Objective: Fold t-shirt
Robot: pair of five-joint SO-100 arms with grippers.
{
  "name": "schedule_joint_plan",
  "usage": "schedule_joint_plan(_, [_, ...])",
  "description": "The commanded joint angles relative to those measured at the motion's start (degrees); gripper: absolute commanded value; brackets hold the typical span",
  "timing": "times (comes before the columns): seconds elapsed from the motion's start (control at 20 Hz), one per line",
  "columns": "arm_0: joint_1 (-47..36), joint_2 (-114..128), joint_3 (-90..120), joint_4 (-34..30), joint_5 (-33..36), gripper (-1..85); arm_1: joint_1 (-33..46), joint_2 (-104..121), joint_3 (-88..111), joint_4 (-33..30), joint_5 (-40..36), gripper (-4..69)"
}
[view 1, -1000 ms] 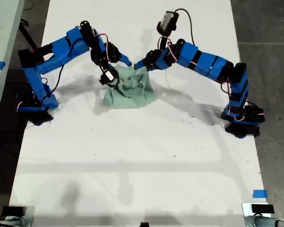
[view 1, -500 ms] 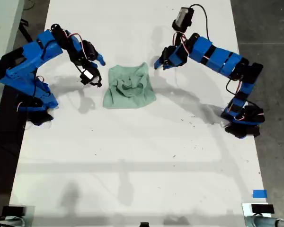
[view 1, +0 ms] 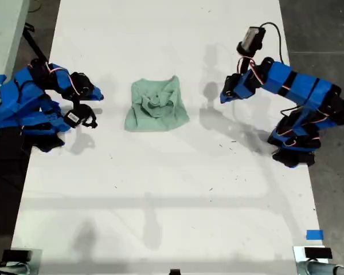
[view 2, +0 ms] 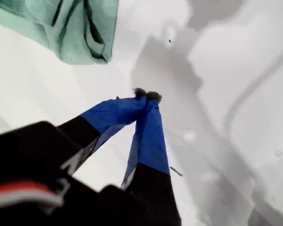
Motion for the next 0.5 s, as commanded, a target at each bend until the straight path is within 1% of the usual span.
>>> schedule_joint_plan(0.0, [4.0, 19.3, 10.4, 1.3, -4.2, 0.0, -3.6, 16.2, 12.2, -3.5, 4.5, -1.1])
schedule_joint_plan(0.05, [5.0, 24.3, 13.4, 2.0, -4.5, 0.0, -7.1, 17.5, 14.9, -6.6, 5.5, -1.1])
schedule_joint_plan(0.1, [6.8, 27.7, 15.9, 2.0, -4.8, 0.0, -11.4, 13.9, 14.1, -10.6, 7.3, -1.1])
schedule_joint_plan(0.15, [7.9, 30.6, 18.6, 1.8, -5.0, 0.0, -15.5, 6.8, 9.8, -14.9, 7.7, -1.1])
schedule_joint_plan(0.25, [10.7, 37.5, 23.3, 2.7, -7.2, 0.0, -21.9, -7.1, -1.7, -19.2, 8.1, -1.1])
schedule_joint_plan(0.3, [11.9, 37.4, 24.4, 2.5, -7.9, 0.0, -24.2, -11.2, -4.4, -23.2, 8.1, -1.1])
schedule_joint_plan(0.35, [12.7, 37.6, 25.5, 3.0, -9.7, 0.0, -25.8, -16.1, -8.3, -25.0, 8.1, -1.1])
schedule_joint_plan(0.45, [13.4, 37.6, 27.6, 3.1, -10.3, 0.0, -28.0, -26.9, -18.7, -24.9, 7.2, -1.1])
